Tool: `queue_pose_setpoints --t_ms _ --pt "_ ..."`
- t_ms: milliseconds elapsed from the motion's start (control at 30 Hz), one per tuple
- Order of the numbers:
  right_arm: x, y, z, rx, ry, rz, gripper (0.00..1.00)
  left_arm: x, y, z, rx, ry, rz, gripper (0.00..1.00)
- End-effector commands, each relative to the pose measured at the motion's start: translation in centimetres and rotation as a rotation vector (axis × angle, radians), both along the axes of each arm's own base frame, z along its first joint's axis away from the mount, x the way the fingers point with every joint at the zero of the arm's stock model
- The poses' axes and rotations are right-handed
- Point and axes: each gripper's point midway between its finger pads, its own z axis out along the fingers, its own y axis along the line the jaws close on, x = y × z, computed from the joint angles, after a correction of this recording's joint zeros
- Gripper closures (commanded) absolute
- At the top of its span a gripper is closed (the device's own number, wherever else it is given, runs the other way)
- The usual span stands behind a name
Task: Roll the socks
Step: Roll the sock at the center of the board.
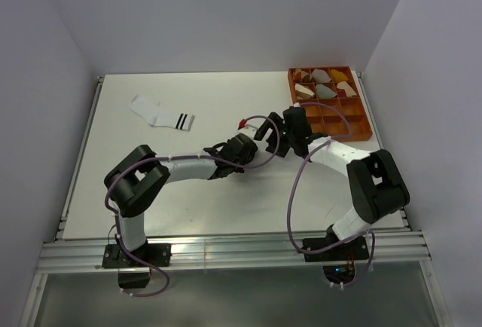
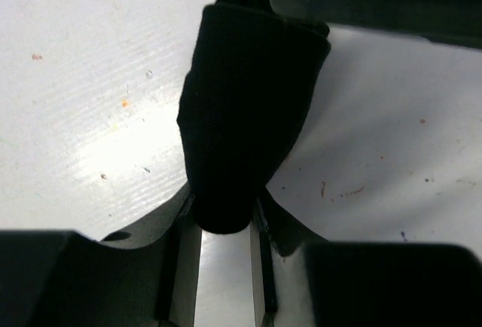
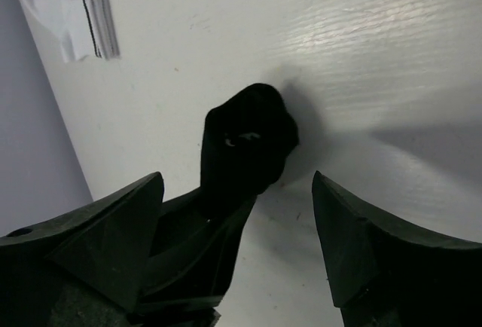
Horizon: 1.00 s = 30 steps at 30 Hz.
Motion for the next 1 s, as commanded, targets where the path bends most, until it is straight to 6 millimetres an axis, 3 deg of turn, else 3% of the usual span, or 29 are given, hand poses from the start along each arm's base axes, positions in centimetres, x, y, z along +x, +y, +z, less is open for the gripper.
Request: queue_pose_setpoints --t_ms 0,367,467,600,767,967 --pt "1.3 0.2 3.0 0.013 -0.047 -0.137 0.12 -1.1 0.3 0.0 -0.007 0.014 -0.004 1.00" --pt "1.1 4.3 2.3 0.076 -0.003 -0.096 0.11 -1.1 0.5 0.7 -0.030 -0.017 0.018 1.00" --pt "0.6 4.0 1.5 0.100 0.001 -0.080 0.13 -1.0 1.0 0.8 -0.022 -0.027 0.034 1.00" --pt "0.4 1.4 -0.2 0.125 0.017 -0.090 0.13 -0.9 1.4 0.6 -0.005 -0.020 0.056 1.00" --pt "1.2 2.6 2.0 0.210 -0.124 0.019 0.19 -1.0 1.2 0.2 0.002 0.005 0.052 1.00" --pt "1.2 3.7 2.7 0.257 -0.176 0.041 0.22 -1.1 0.8 0.1 -0.008 0.022 0.053 1.00"
